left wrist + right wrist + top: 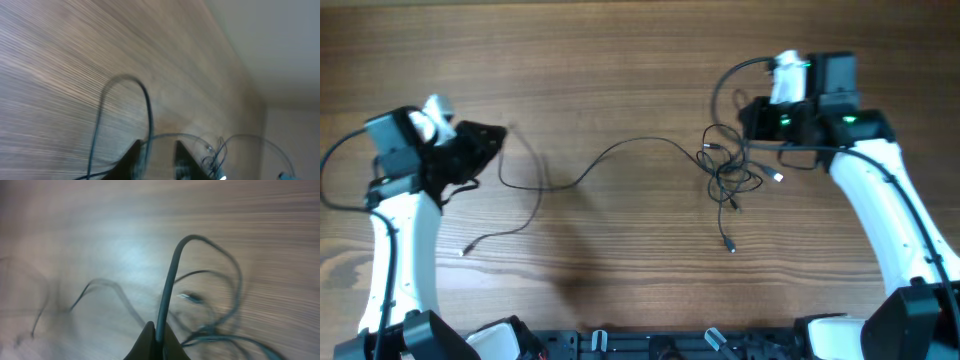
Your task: Untangle cables
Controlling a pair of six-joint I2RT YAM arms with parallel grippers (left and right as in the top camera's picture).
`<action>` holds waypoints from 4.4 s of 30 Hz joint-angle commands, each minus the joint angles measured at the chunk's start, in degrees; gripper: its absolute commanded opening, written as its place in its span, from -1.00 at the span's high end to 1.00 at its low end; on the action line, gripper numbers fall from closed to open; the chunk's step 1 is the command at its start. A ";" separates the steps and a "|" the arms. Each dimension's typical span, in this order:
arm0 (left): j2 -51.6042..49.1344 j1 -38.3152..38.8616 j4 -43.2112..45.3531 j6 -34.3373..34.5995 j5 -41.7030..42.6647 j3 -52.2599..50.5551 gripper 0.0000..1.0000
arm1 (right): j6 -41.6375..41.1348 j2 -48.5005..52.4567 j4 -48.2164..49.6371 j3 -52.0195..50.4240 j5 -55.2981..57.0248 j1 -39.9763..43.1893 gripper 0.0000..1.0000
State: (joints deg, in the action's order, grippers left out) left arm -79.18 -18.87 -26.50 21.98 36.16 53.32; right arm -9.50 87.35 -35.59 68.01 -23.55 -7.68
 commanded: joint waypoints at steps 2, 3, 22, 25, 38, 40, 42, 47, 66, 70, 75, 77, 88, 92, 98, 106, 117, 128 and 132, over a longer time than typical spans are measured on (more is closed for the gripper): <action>-0.57 7.45 0.20 -2.03 -9.77 1.11 -0.51 | 12.39 2.86 -0.50 -0.20 -2.25 -8.70 0.79; -0.57 8.44 0.17 -2.03 -10.38 1.11 -0.85 | 14.69 3.34 -0.79 -0.20 -2.29 -10.51 0.68; -0.81 10.36 0.35 8.98 -14.21 1.11 -1.00 | -1.95 9.16 22.88 -0.17 -14.88 -27.50 -0.99; -0.81 10.36 0.31 9.05 -14.19 1.11 -1.00 | -5.84 10.99 28.33 -0.09 -13.00 -29.38 -0.99; -0.81 11.08 -3.65 10.12 -2.51 1.11 -1.00 | -7.41 12.81 4.74 8.85 24.61 -15.85 -0.99; -0.81 12.87 -1.73 8.02 2.25 1.11 -1.00 | -11.41 12.83 0.42 8.85 25.79 -11.19 -0.99; -0.81 16.02 1.49 8.09 3.91 1.11 -1.00 | -13.66 12.83 -2.97 8.76 25.73 -7.17 -0.99; -0.90 28.28 6.99 15.82 -3.93 1.11 -1.00 | -14.97 12.83 -7.45 8.74 25.66 1.16 -1.00; -17.79 48.81 25.79 22.03 -21.46 1.14 -0.26 | 5.95 12.83 -12.59 8.37 -1.77 5.81 -0.87; -17.97 49.11 24.85 21.97 -21.49 1.11 0.11 | 5.88 12.83 -13.11 8.35 -3.17 5.11 -0.87; -19.76 50.38 23.23 21.97 -22.62 1.11 0.22 | 6.56 12.83 -12.66 7.04 -3.13 3.69 -0.89; -21.16 50.38 22.56 21.97 -22.60 1.11 0.19 | 6.47 12.83 -11.91 5.88 -3.17 3.34 -0.93; -20.11 45.00 18.64 21.77 -22.86 1.11 0.92 | 19.56 12.85 -9.55 3.39 -24.46 2.97 -0.52; -19.71 42.66 14.19 21.75 -22.75 1.11 0.92 | 19.56 13.29 -3.39 1.53 -26.08 -0.96 -0.48; -19.82 41.90 11.82 21.77 -22.75 1.11 0.92 | 5.38 16.44 11.39 -3.89 -15.37 -9.77 -0.26; -19.82 42.01 11.82 21.77 -22.77 1.11 0.92 | -1.64 21.94 18.86 -4.94 1.05 -17.92 -0.21; -19.37 37.33 9.27 16.94 -25.18 1.11 0.92 | -2.23 18.32 10.47 0.09 -4.98 -12.46 0.91; -10.75 10.12 0.50 6.23 -23.56 1.11 0.92 | 0.07 -3.43 0.20 2.89 -12.68 22.01 0.92; -10.16 2.89 3.15 5.03 -20.26 1.11 0.92 | -5.84 -3.04 -4.24 2.78 -5.27 30.80 0.91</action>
State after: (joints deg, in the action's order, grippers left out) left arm -90.43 -11.90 -24.67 29.93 13.39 54.11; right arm -10.90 83.35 -37.34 70.87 -34.30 18.81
